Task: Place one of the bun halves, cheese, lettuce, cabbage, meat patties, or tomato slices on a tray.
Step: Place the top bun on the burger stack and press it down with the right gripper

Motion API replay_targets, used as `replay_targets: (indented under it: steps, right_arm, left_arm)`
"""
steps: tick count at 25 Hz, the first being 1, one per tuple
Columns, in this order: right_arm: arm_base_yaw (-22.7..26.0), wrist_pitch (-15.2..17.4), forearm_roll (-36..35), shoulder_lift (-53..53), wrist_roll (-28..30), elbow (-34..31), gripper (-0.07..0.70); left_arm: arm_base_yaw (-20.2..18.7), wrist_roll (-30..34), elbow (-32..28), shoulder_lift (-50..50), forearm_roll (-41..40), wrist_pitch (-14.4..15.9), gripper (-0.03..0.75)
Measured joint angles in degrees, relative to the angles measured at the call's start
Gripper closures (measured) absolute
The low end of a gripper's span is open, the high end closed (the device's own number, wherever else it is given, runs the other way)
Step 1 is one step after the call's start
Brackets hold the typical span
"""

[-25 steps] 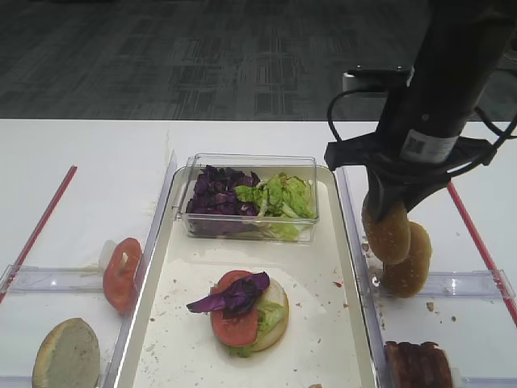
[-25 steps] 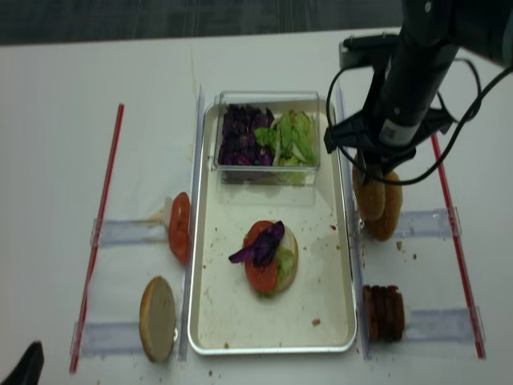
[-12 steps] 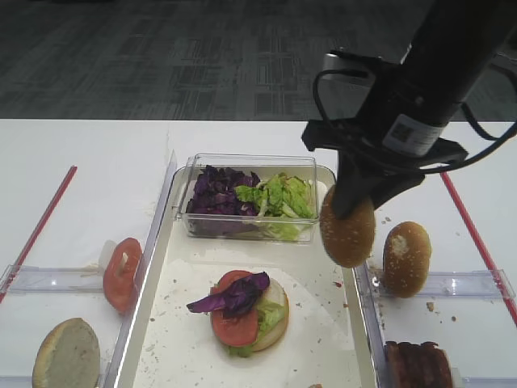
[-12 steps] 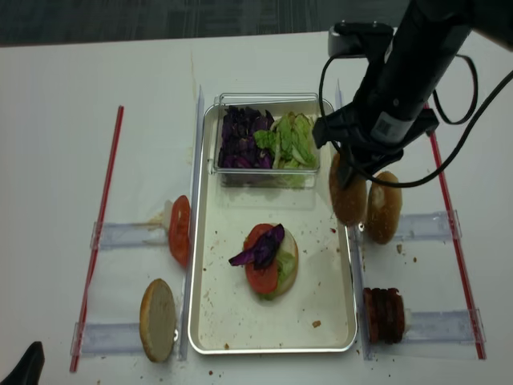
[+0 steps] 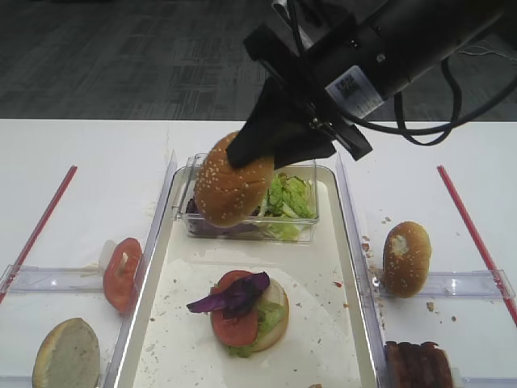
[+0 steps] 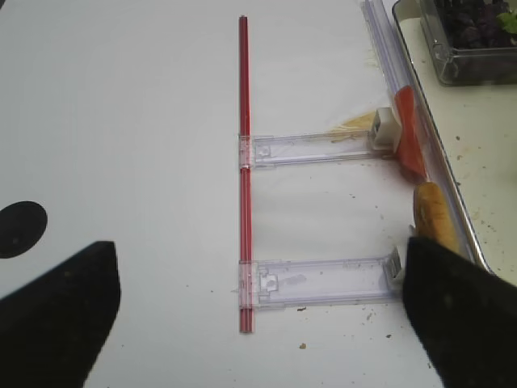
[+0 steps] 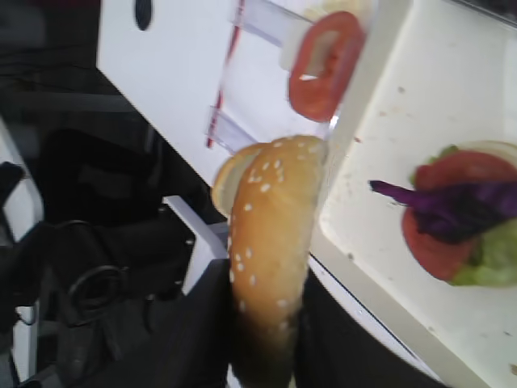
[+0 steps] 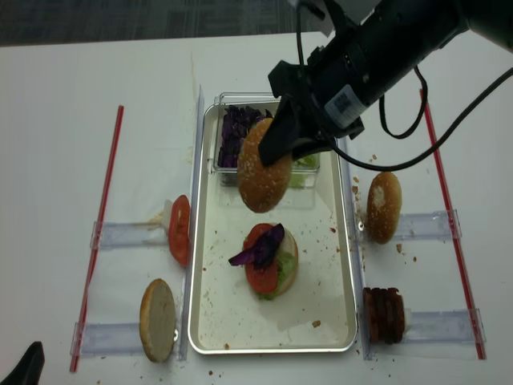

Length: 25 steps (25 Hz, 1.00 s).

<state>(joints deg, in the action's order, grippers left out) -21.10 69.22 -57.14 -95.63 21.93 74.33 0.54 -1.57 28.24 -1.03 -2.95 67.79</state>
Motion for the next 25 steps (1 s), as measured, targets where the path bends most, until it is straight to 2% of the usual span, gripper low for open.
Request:
replay_targets:
  steps: [3,9,22,25]
  right_arm:
    - [0.00,0.00,-2.94,0.00,1.65,0.00,0.409]
    - [0.00,0.00,-4.35,-0.47,3.55,-0.39,0.409]
    - [0.00,-1.22,-8.72,-5.13,12.64,-9.54,0.409]
    - [0.00,-2.35,-9.50,-7.23,14.44,-10.79,0.409]
  left_arm:
    - [0.00,0.00,0.00,0.00,0.00,0.00,0.030]
    - [0.00,0.00,0.00,0.00,0.00,0.00,0.030]
    - [0.00,0.00,0.00,0.00,0.10,0.00,0.030]
    - [0.00,0.00,0.00,0.00,0.10,0.00,0.030]
